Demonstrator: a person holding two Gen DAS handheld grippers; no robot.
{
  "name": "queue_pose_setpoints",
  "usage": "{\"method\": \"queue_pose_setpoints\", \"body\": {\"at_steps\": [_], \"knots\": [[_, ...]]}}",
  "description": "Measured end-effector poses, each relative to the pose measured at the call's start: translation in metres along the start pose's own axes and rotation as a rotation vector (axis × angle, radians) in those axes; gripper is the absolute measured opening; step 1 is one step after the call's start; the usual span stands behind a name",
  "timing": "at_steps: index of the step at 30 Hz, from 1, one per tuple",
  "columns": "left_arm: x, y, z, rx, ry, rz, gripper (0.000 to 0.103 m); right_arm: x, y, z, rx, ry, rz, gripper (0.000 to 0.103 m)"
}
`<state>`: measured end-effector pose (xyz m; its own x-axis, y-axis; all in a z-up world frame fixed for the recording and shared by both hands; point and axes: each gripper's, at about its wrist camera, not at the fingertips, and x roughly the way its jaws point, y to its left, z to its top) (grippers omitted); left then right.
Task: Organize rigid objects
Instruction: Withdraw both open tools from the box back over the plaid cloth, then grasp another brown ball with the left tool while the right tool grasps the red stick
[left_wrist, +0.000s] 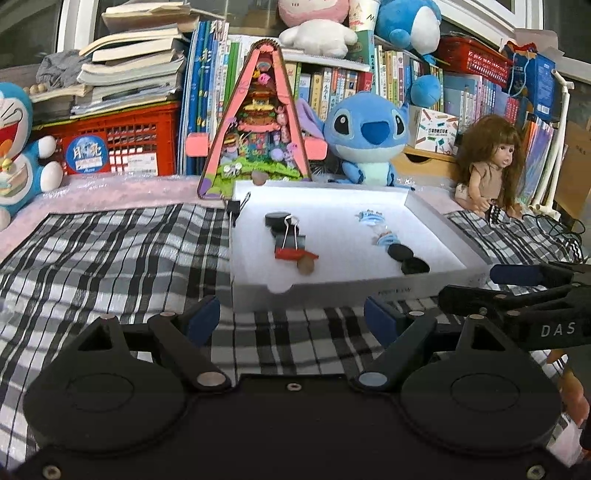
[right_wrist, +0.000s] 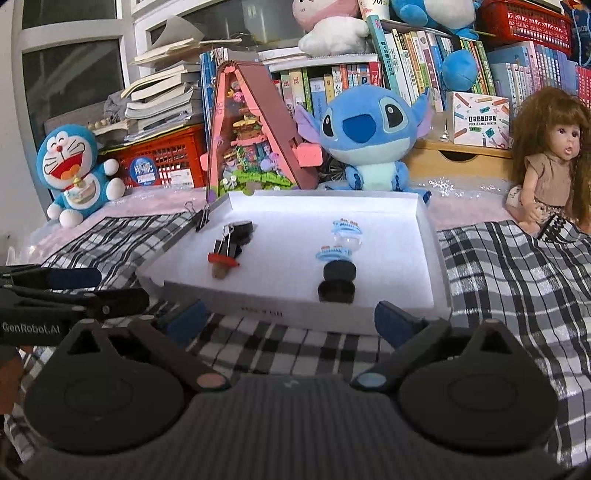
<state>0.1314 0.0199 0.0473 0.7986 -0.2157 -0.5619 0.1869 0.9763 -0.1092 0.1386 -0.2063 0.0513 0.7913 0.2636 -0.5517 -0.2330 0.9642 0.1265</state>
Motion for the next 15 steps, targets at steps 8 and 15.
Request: {"method": "queue_pose_setpoints", "body": {"at_steps": [8,15], "knots": [[-0.009,0.007,-0.020,-0.026,0.034,-0.014,0.084,-0.012,0.005,-0.021,-0.022,0.021,0.017,0.102],[-0.013,0.005,-0.040,0.001,0.051,-0.017,0.084,-0.030,0.017,-0.046,-0.046,0.006,0.033,0.103]]}}
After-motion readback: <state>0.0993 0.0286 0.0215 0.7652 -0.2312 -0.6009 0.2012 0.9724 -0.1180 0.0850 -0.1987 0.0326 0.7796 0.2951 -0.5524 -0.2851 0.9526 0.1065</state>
